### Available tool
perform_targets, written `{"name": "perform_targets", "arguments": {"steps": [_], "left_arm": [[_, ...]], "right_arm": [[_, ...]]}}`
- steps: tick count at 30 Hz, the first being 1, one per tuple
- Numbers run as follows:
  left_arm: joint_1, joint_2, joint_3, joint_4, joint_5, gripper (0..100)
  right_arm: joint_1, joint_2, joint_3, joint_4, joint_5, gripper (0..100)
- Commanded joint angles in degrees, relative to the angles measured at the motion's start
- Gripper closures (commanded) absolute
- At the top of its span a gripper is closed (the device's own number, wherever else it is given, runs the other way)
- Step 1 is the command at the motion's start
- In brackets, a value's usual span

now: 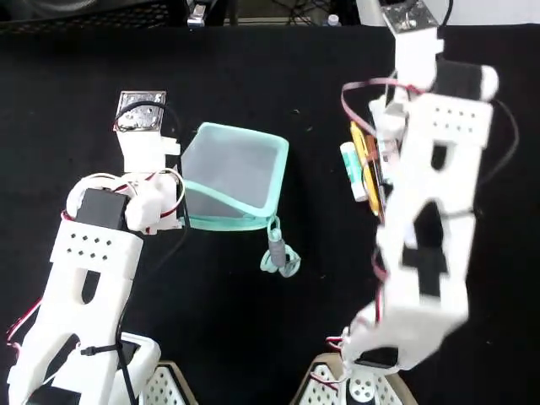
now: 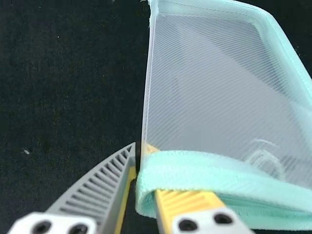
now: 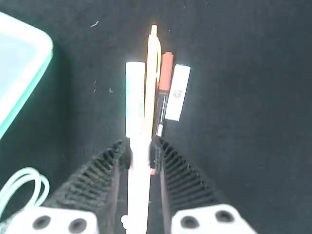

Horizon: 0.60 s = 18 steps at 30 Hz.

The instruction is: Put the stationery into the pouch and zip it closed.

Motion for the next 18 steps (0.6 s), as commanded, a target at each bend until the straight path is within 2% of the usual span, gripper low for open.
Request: {"name": "perform_targets", "arguments": {"steps": [1, 6, 9, 13, 18], "left_arm": [[-1.1, 0.7, 0.48, -0.35, 0.7, 97], [-1.1, 0.62, 1.27, -0.53, 0.7, 97], [-1.01, 0.7, 1.27, -0.53, 0.7, 97], [-1.01, 0.7, 1.27, -0.53, 0.7, 97], [-1.01, 0.7, 1.27, -0.53, 0.7, 97]], "right_arm": [[0.79, -20.35, 24.4, -10.02, 2.02, 98.6], [1.41, -40.04, 60.44, -24.53, 3.52, 98.6], [4.57, -47.87, 75.47, -33.58, 7.03, 98.6], [7.74, -48.84, 85.49, -40.97, 8.0, 98.6], [8.0, -40.04, 86.81, -45.1, 8.0, 98.6]]}}
